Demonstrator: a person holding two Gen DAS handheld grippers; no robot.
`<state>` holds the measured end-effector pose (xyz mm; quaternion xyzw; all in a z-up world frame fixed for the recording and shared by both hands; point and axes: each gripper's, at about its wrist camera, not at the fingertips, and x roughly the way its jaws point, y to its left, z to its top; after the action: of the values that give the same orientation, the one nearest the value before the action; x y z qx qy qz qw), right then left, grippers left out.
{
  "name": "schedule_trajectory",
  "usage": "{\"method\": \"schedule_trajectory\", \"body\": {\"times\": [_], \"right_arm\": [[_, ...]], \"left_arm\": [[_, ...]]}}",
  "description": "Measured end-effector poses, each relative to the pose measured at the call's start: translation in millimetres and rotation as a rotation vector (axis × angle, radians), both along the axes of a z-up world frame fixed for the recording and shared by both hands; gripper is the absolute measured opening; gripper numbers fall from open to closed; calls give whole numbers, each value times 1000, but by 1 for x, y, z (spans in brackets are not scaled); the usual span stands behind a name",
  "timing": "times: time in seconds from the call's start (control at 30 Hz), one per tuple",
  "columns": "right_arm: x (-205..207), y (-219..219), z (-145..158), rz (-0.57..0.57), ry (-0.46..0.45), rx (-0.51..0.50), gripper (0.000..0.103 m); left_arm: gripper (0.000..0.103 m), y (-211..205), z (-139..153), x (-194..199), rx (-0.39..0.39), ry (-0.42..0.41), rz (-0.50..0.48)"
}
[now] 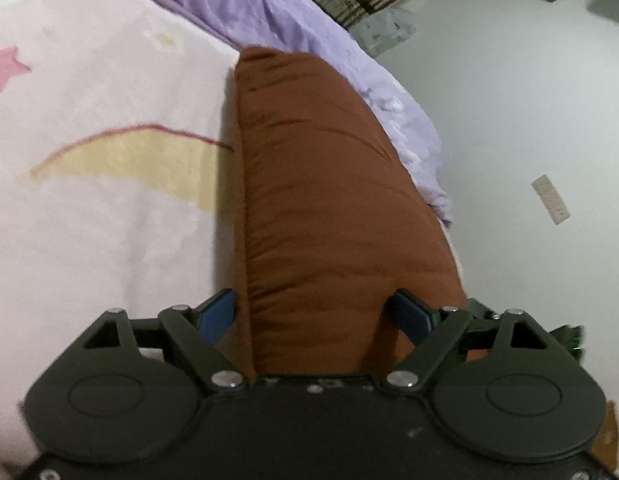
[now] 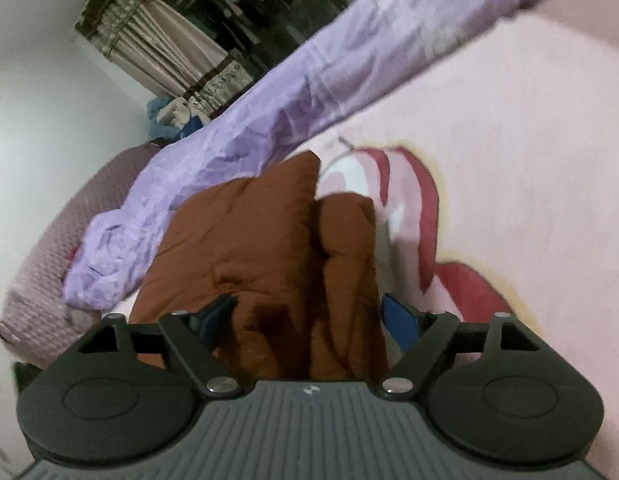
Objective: Fold large clothes
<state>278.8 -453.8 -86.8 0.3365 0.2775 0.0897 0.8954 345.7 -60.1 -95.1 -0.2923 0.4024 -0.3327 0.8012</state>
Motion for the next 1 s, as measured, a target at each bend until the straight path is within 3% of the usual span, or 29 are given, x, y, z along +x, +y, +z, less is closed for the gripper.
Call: {"method": "schedule_trajectory", "body": {"times": [0.4,0.77,0.8,0.9,0.97,1.0], "right_arm": [[27,-27,-36,128,40,278,99],[44,-11,-31,153,19,220,101],[43,-9,-30,148,19,214,100],[42,-7,-31,125,35,213,82],[38,-6,-30,114,33,221,64],[36,-5,-28,108,28,220,61]], "left_arm": [[102,-15,-22,47,-122,90,-127],[103,-26,-16,56,-94,76,-152],[103,-29,-14,56,-89,72,-145],[100,-32,-13,52,-86,73,-120],[99,-33,-9,47,-85,63,-110],[98,-33,-7,45,-82,56,-104]]}}
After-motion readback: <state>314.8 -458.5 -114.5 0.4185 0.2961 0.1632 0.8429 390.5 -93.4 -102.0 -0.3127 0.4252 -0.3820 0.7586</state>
